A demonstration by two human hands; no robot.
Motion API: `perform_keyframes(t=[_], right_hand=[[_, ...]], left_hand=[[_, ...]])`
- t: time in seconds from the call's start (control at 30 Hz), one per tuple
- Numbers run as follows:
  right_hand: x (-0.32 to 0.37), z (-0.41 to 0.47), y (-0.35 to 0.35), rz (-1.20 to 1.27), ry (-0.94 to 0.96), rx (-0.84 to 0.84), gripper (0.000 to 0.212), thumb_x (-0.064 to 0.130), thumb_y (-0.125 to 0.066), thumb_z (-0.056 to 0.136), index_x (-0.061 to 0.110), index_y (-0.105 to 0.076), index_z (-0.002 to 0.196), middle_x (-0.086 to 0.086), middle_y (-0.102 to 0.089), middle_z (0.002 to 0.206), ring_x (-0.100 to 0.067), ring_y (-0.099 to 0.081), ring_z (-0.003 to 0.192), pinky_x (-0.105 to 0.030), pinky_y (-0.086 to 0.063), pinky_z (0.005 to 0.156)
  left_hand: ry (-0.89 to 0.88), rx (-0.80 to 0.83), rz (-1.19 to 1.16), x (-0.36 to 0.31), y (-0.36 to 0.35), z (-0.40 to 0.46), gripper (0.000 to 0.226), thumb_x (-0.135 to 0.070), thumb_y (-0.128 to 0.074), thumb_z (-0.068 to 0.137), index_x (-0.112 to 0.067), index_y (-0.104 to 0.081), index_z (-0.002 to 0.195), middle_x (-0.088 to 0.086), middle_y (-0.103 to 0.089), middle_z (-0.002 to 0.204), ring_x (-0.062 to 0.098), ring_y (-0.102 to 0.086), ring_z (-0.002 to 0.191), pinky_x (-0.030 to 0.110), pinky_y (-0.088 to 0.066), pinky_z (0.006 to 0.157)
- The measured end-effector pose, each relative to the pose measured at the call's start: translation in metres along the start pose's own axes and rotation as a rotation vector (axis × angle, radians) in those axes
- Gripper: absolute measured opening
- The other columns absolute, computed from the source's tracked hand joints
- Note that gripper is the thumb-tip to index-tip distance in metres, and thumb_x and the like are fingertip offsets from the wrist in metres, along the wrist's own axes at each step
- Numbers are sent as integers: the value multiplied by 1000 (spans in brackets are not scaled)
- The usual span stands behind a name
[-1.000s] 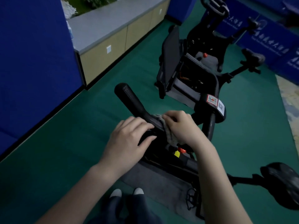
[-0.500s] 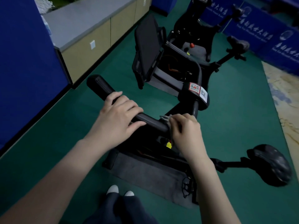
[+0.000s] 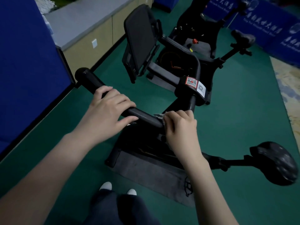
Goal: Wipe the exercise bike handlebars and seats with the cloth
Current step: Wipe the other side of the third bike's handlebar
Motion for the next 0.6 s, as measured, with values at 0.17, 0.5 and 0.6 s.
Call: perform_keyframes(t=[0.17, 0.5, 0.6], right_hand=[[2, 19, -11, 78, -44, 185, 23, 22, -50, 98, 8, -65, 88, -11, -65, 84, -29, -44, 88, -45, -42, 83], [18, -53, -25, 132, -396, -689, 27, 17, -55, 94, 11, -68, 116, -9, -54, 116, -19, -44, 106, -16, -33, 95], [34, -59, -32, 281, -566, -794, 33, 6, -60, 92, 10, -63, 124, -7, -43, 113, -15, -46, 104, -5, -33, 94]], left_hand=[[-74, 5, 48, 2, 0, 1, 51, -56, -41, 85, -19, -69, 107, -7, -67, 98, 18, -59, 96, 37, -25, 99], [-399, 195, 167, 20, 21, 20, 32, -40, -64, 74, -16, -70, 93, -3, -69, 83, 21, -62, 81, 35, -34, 81], [-446, 231, 182, 28, 24, 21, 28, -37, -69, 73, -17, -70, 92, -3, -67, 83, 21, -61, 84, 37, -41, 80]])
Point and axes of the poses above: each hand's wrist, its own z-axis towards the middle knuckle, its own y-axis out of the back of the hand, x = y × z, the point moved 4 cm from there along z, towards the middle knuckle
